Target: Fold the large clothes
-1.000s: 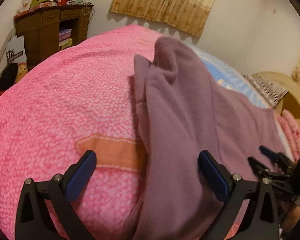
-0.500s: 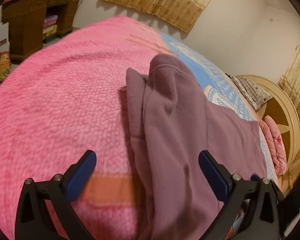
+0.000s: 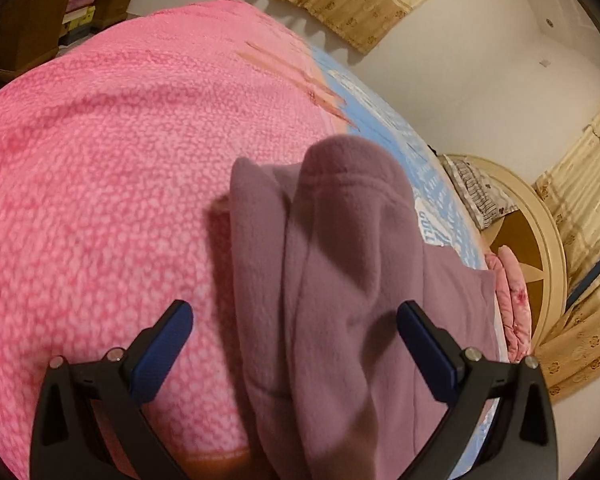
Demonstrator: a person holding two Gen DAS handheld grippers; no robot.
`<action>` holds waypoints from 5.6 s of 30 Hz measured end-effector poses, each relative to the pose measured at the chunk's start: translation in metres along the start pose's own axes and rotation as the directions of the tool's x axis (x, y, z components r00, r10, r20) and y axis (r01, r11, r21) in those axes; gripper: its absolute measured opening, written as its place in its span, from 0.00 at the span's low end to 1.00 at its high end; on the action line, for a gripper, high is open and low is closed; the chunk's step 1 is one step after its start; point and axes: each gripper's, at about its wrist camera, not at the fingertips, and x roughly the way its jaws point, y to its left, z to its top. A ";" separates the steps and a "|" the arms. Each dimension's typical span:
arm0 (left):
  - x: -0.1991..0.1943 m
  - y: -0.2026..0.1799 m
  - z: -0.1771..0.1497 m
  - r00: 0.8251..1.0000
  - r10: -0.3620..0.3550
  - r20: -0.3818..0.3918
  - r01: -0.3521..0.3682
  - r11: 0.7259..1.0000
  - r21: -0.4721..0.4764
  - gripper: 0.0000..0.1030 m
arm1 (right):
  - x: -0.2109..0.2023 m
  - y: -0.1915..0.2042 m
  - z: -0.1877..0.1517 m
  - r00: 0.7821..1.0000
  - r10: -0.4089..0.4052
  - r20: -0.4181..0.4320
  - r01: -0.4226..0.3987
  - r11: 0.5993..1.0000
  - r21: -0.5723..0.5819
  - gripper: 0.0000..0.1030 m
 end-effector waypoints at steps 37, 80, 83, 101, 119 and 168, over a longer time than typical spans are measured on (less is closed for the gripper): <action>-0.046 -0.069 0.021 0.943 -0.320 0.091 0.313 0.946 0.084 0.17 | -0.043 -0.075 0.025 0.972 0.080 0.220 -0.123 0.974 0.189 0.09; 0.069 -0.341 -0.068 0.935 -0.330 -0.127 0.346 0.780 0.521 0.64 | -0.117 -0.302 -0.269 0.958 0.011 0.287 -0.276 0.315 0.908 0.08; 0.042 -0.332 -0.076 0.952 -0.299 -0.057 0.277 0.771 0.574 0.74 | -0.112 -0.299 -0.281 0.957 0.017 0.289 -0.282 0.286 0.916 0.08; 0.028 -0.213 -0.103 0.995 -0.010 0.098 -0.045 0.840 0.541 0.99 | -0.159 -0.357 -0.198 0.956 -0.145 0.255 -0.157 0.484 0.861 0.65; 0.049 -0.206 -0.099 0.996 0.071 0.058 -0.090 0.860 0.503 1.00 | -0.078 -0.390 -0.229 1.000 -0.004 0.010 -0.007 0.454 0.891 0.15; 0.042 -0.185 -0.117 0.995 0.063 0.076 -0.090 0.893 0.441 1.00 | -0.034 -0.354 -0.140 0.994 0.049 0.095 -0.097 0.795 0.598 0.60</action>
